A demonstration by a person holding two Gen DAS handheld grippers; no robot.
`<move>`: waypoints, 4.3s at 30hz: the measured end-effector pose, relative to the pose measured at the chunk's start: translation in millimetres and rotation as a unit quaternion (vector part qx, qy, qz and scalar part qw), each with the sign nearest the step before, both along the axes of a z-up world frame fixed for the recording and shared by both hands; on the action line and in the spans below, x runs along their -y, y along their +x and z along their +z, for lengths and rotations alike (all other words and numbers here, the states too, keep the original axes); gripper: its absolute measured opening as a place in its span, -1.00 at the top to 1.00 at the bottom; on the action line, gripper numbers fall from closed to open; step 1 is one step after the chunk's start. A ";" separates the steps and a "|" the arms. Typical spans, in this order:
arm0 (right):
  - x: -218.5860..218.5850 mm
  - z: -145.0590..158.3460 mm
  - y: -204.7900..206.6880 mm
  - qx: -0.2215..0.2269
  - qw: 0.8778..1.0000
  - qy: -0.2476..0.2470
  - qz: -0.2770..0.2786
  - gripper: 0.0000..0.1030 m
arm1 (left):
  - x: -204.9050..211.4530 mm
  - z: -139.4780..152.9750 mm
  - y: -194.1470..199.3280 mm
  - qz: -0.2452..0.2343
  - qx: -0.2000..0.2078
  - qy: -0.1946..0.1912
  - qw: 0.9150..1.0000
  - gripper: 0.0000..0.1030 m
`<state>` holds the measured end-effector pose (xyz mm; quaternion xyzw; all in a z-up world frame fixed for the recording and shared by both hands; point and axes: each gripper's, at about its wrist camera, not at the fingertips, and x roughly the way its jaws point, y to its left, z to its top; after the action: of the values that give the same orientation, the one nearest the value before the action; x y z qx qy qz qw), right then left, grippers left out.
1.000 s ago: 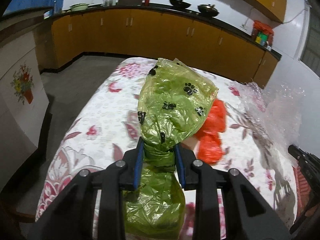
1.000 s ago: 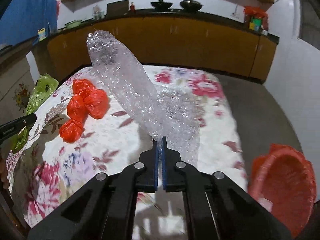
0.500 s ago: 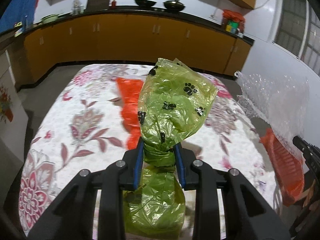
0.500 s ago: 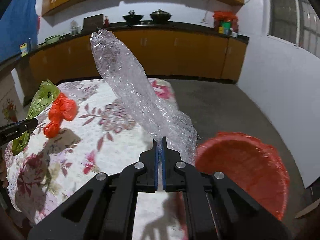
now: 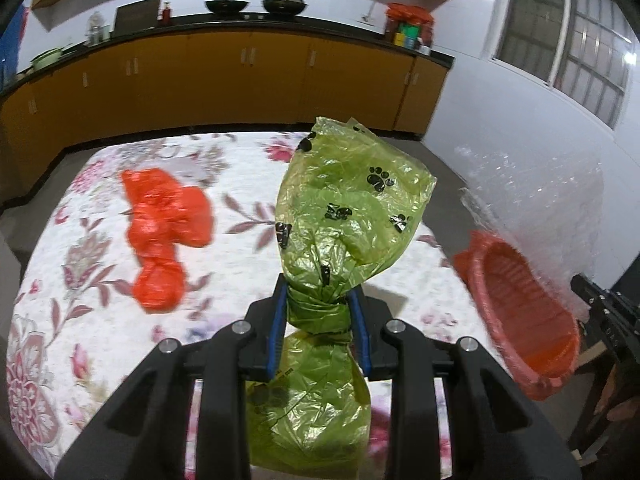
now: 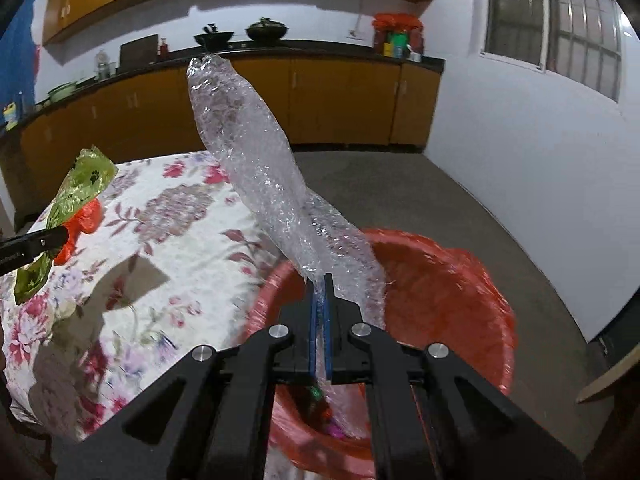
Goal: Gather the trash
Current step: 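Carry the bubble wrap and green bag toward the wastebasket with both grippers, then open both grippers over the wastebasket to drop the bubble wrap and green bag, then move both grippers back over the table toward the last red bag and clear plastic, then grasp the red bag with the left gripper while the right grasps clear plastic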
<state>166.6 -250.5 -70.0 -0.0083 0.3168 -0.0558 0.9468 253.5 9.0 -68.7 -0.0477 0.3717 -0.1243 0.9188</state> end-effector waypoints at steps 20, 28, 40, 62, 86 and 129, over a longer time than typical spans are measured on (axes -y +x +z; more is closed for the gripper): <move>55.2 25.2 -53.7 0.051 0.996 -0.014 -0.077 0.94 | 117.6 6.4 -11.4 -0.121 -0.008 -0.039 0.992 0.43; 69.1 21.5 -69.0 0.050 0.994 0.003 -0.095 0.94 | 155.1 5.2 -14.3 -0.157 -0.012 -0.046 0.986 0.43; 91.3 6.8 -59.0 0.029 0.992 0.057 -0.106 0.86 | 204.3 -10.0 -14.2 -0.196 -0.034 -0.055 0.978 0.35; 86.7 4.0 -60.3 0.034 0.993 0.035 -0.105 0.04 | 170.1 -21.0 -10.5 -0.152 -0.022 -0.023 0.988 -0.21; -24.5 6.2 1.1 0.032 0.997 0.064 0.026 -0.29 | -123.2 -29.4 55.3 0.182 -0.024 0.029 0.982 -0.30; -331.1 -32.7 238.8 -0.065 0.957 0.122 0.257 -0.29 | -226.5 -31.4 1.8 0.259 0.002 0.034 0.965 0.23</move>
<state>405.4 80.6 -102.7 0.0220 0.3690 0.2290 0.9005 255.3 235.5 -100.1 -0.1102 0.3487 0.1303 0.9216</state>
